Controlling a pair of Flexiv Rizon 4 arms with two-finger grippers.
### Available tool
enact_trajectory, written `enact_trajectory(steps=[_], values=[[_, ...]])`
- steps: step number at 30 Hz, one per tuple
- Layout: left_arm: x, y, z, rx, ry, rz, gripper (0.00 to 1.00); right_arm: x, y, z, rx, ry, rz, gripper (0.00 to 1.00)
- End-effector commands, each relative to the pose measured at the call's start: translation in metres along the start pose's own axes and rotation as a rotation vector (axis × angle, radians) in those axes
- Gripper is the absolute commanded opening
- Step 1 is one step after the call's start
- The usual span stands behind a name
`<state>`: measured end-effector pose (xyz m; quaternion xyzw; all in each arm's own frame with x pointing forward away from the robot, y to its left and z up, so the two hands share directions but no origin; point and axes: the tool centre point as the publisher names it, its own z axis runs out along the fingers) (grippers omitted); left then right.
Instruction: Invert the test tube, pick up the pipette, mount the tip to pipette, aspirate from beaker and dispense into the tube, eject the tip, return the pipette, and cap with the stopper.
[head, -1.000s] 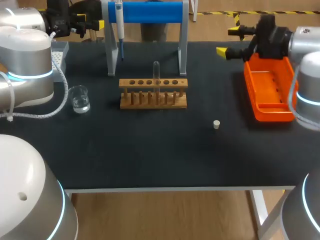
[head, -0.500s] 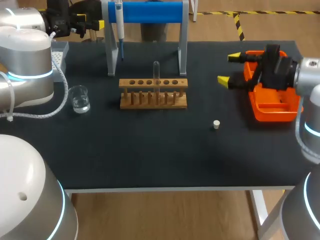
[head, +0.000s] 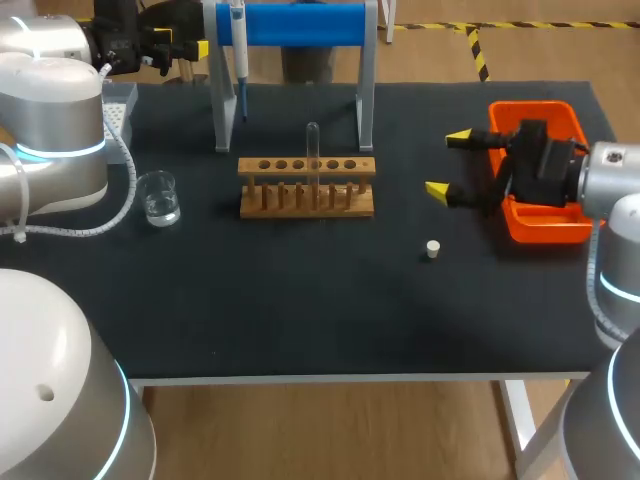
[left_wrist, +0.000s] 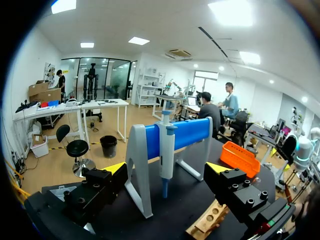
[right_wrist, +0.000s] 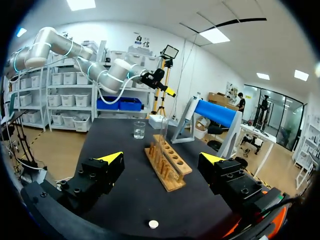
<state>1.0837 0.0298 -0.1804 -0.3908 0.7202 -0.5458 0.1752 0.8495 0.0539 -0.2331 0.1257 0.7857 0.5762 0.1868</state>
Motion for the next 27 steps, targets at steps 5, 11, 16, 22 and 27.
enact_trajectory(steps=[5,11,16,22,27], values=[[0.000,0.001,0.001,0.003,-0.001,0.000,1.00,0.001,0.000,-0.001,0.000,-0.001,-0.001,1.00],[0.007,0.007,-0.001,0.000,-0.008,-0.004,1.00,0.001,0.000,-0.001,0.000,-0.001,-0.001,1.00],[0.055,0.041,-0.016,0.042,-0.028,0.038,1.00,0.001,0.000,-0.001,0.000,-0.001,-0.001,1.00],[0.114,0.077,-0.030,0.083,-0.007,0.123,1.00,0.001,0.000,-0.001,0.000,-0.001,-0.001,1.00],[0.148,0.106,-0.043,0.106,-0.012,0.173,1.00,0.001,0.000,-0.001,0.000,-0.001,-0.001,1.00]])
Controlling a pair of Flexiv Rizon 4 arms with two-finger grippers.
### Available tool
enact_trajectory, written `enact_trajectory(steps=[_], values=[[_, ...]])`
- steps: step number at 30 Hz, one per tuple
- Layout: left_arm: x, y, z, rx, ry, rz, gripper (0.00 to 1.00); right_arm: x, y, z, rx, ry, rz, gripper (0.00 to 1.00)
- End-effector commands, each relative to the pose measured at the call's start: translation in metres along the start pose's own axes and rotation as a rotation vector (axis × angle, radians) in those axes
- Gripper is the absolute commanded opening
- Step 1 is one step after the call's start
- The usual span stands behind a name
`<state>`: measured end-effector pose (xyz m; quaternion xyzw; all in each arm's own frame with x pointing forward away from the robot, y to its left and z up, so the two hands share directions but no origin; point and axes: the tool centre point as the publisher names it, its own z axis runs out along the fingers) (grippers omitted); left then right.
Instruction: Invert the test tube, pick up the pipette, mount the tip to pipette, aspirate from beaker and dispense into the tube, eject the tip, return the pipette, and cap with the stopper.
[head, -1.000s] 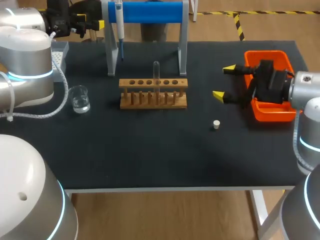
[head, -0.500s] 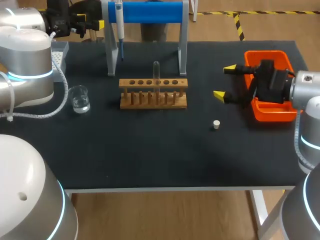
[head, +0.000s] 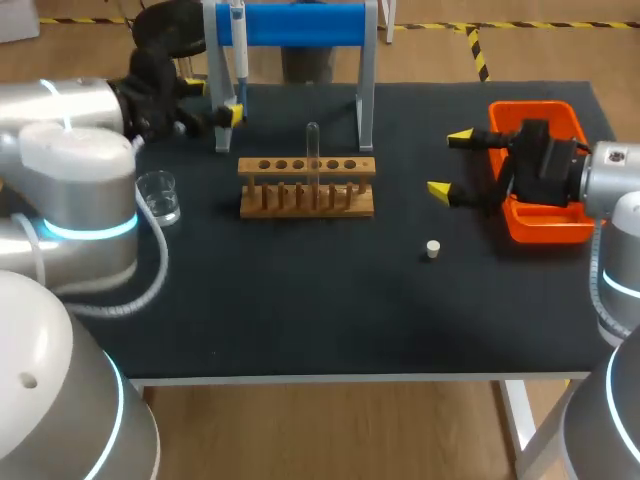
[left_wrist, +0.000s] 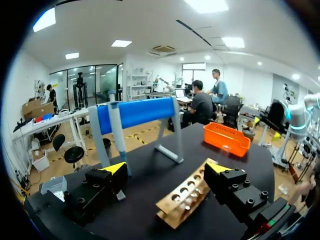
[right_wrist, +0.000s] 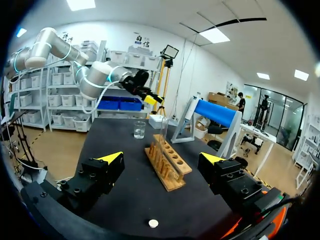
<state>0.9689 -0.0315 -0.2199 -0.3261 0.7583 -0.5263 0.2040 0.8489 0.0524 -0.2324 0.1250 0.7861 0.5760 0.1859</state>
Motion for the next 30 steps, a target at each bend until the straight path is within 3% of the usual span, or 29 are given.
enact_trajectory(steps=[1,11,20,30], values=[[0.047,0.031,-0.019,0.135,-0.049,0.023,1.00,0.001,0.000,0.000,-0.001,-0.003,-0.001,1.00],[0.089,0.058,-0.026,0.153,-0.001,0.109,1.00,0.001,0.000,0.000,-0.001,-0.003,-0.001,1.00],[0.096,0.073,-0.032,0.178,-0.003,0.090,1.00,0.001,0.000,0.000,-0.001,-0.003,-0.001,1.00],[0.097,0.074,-0.035,0.173,-0.004,0.093,1.00,0.001,0.000,0.000,-0.001,-0.003,-0.001,1.00]])
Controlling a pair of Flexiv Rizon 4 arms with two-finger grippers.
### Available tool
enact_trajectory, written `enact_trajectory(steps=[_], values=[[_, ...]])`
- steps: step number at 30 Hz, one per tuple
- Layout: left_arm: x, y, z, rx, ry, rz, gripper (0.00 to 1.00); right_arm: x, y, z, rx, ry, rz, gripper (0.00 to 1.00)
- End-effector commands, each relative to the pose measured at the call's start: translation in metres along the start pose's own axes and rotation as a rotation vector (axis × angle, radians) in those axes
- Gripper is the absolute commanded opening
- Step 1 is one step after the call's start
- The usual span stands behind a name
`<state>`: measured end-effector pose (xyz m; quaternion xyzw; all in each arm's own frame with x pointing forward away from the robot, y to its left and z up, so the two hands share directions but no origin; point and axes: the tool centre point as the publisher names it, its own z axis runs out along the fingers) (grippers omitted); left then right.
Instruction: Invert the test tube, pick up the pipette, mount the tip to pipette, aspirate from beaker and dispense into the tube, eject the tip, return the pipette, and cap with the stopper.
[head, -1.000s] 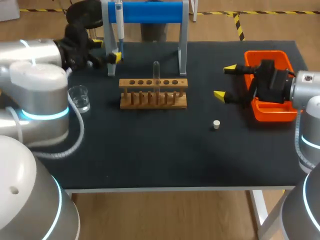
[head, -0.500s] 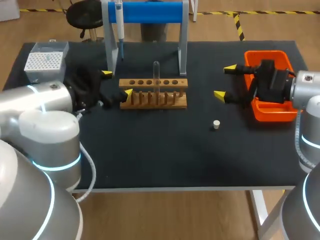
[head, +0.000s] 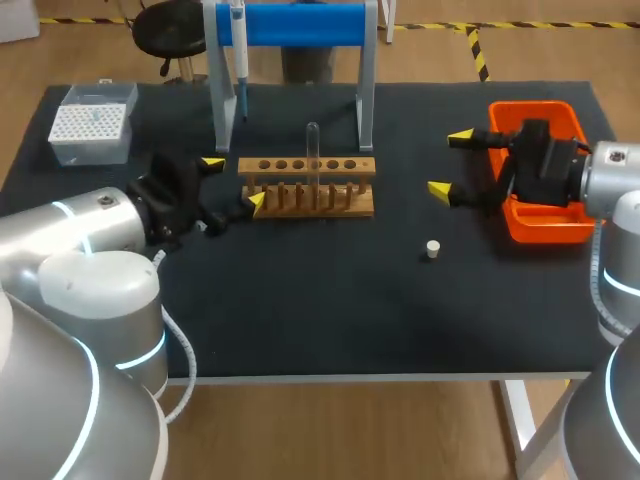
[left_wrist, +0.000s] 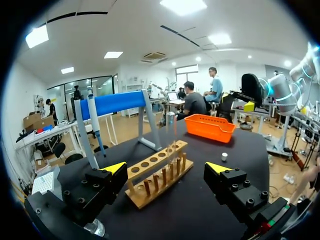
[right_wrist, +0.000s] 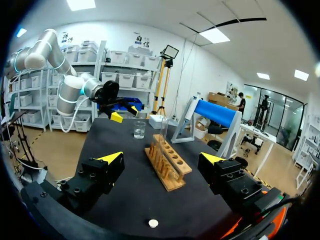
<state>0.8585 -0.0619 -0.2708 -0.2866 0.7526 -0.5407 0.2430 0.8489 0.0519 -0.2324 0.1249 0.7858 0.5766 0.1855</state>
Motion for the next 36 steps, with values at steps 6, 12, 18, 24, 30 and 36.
enact_trajectory(steps=[6,12,18,24,30,36], values=[[-0.001,0.003,-0.002,0.103,0.002,0.001,1.00,0.001,0.000,0.001,0.000,-0.004,-0.001,1.00],[-0.001,0.003,-0.002,0.103,0.002,0.001,1.00,-0.006,0.002,0.009,-0.013,0.005,-0.036,1.00],[-0.001,0.003,-0.002,0.103,0.002,0.001,1.00,-0.017,0.011,0.028,-0.091,0.119,-0.058,1.00],[-0.001,0.003,-0.002,0.103,0.002,0.001,1.00,-0.021,0.018,0.053,-0.143,0.255,-0.064,1.00],[-0.001,0.003,-0.002,0.103,0.002,0.001,1.00,-0.024,0.020,0.077,-0.173,0.366,-0.032,1.00],[-0.001,0.003,-0.002,0.103,0.002,0.001,1.00,-0.025,0.019,0.103,-0.192,0.448,-0.003,1.00]])
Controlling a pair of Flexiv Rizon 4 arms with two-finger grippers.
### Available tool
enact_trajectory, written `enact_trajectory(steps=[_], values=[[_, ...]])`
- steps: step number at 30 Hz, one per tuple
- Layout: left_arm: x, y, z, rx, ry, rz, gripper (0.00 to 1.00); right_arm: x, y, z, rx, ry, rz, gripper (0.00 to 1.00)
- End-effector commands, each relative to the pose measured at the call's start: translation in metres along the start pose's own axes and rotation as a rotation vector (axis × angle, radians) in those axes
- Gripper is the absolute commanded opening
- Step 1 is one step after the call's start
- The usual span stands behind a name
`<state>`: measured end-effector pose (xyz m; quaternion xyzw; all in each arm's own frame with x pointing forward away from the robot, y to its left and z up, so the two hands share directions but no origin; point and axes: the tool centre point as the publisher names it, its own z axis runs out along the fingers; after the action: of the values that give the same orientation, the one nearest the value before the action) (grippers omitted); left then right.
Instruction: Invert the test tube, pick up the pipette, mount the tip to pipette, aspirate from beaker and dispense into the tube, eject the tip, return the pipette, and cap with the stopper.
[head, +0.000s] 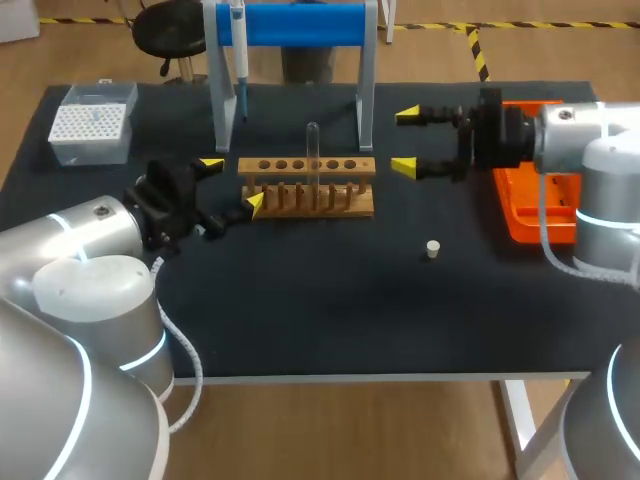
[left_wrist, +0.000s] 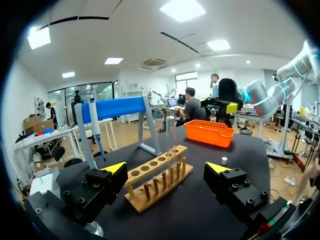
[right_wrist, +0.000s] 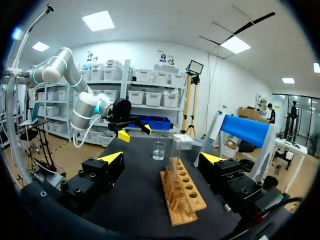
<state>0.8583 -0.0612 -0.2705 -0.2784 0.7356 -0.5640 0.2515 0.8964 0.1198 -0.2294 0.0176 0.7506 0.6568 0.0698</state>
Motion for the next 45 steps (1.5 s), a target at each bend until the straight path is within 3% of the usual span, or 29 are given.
enact_trajectory(steps=[1,10,18,33,45], values=[[0.000,0.003,-0.001,0.041,0.001,0.000,1.00,-0.017,-0.008,0.023,-0.014,0.143,0.001,1.00],[0.000,0.003,-0.001,0.041,0.001,0.000,1.00,-0.019,-0.013,0.051,-0.090,0.221,0.038,1.00],[0.000,0.003,-0.001,0.041,0.001,0.000,1.00,-0.024,-0.017,0.073,-0.101,0.255,0.055,1.00],[0.000,0.003,-0.001,0.041,0.001,0.000,1.00,-0.041,-0.028,0.104,-0.125,0.261,0.069,1.00],[0.000,0.003,-0.001,0.041,0.001,0.000,1.00,-0.042,-0.035,0.117,-0.126,0.261,0.071,1.00]])
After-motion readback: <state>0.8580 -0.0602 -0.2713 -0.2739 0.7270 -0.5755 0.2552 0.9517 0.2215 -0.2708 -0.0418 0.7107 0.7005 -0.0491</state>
